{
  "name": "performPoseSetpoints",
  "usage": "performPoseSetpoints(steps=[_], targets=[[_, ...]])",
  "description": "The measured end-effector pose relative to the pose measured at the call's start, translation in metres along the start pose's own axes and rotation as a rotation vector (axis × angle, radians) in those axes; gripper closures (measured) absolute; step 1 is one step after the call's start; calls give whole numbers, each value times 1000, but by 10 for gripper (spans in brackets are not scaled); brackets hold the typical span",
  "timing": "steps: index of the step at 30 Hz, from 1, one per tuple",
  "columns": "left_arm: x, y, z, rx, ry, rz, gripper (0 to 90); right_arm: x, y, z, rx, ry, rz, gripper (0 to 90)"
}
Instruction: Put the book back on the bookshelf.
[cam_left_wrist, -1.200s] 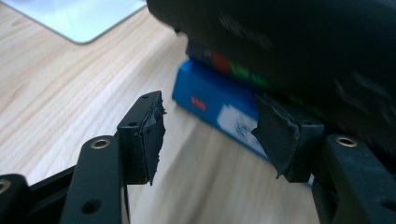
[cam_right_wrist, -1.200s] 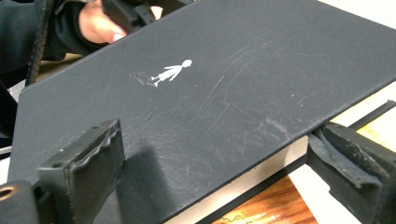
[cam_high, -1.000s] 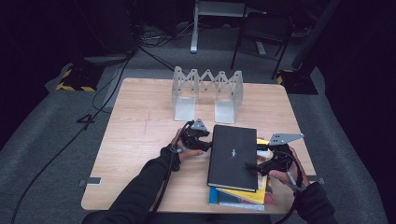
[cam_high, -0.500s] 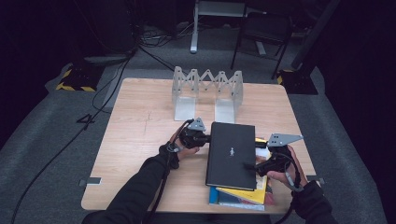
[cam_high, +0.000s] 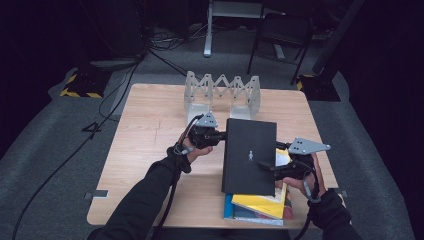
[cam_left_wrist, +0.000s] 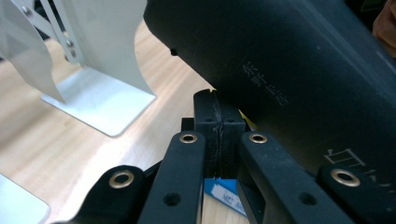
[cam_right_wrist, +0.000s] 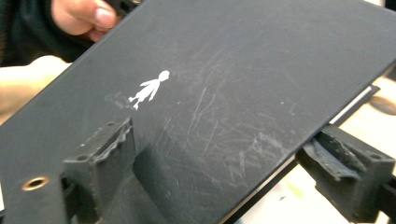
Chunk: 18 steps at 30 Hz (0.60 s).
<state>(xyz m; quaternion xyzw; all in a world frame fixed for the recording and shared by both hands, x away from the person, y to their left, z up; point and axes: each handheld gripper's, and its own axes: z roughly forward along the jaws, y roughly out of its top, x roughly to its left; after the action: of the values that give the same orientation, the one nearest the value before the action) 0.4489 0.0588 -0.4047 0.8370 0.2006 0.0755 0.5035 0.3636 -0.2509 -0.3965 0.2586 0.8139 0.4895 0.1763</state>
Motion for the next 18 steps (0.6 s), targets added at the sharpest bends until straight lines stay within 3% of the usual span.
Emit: performPoseSetpoints(steps=[9,12,16,18], targets=[[-7,29,-5,-31,30,42,900,-4,8,-12,-80,-109,-53,205],[-9,32,-6,-35,31,54,900,0,8,-17,-95,-140,-77,238],[-12,29,-10,-34,49,59,900,11,7,-26,-139,-191,-137,368],[-16,29,-13,-51,42,66,900,18,6,-29,-158,-213,-166,385]])
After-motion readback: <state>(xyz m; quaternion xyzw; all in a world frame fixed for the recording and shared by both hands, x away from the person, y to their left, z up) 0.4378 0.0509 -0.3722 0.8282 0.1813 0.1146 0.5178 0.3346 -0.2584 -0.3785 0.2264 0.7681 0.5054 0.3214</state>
